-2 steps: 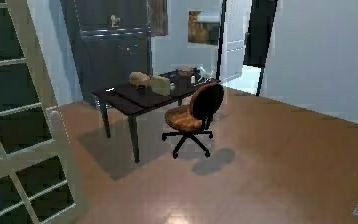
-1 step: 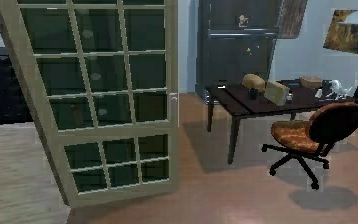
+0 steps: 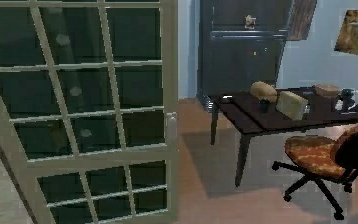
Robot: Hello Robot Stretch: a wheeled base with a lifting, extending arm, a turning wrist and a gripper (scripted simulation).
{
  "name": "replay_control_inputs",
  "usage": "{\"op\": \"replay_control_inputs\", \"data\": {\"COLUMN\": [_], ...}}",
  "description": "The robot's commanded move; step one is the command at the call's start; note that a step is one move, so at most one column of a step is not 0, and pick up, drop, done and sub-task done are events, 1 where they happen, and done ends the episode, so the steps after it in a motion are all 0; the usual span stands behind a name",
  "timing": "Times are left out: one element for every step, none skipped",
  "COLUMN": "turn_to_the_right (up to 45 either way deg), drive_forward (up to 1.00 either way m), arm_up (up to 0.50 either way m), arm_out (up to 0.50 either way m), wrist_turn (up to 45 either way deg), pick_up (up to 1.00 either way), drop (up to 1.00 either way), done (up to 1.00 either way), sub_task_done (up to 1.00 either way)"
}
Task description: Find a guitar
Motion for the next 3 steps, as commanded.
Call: {"op": "replay_control_inputs", "data": {"turn_to_the_right": [-12.0,0.0,-45.0], "drive_forward": [0.0,0.3,0.0], "arm_up": [0.0,0.0,0.0], "arm_out": [0.0,0.0,0.0], "wrist_turn": [0.0,0.0,0.0], "pick_up": [0.0,0.0,0.0], "drop": [0.0,0.0,0.0], "done": [0.0,0.0,0.0], "sub_task_done": [0.0,0.0,0.0]}}
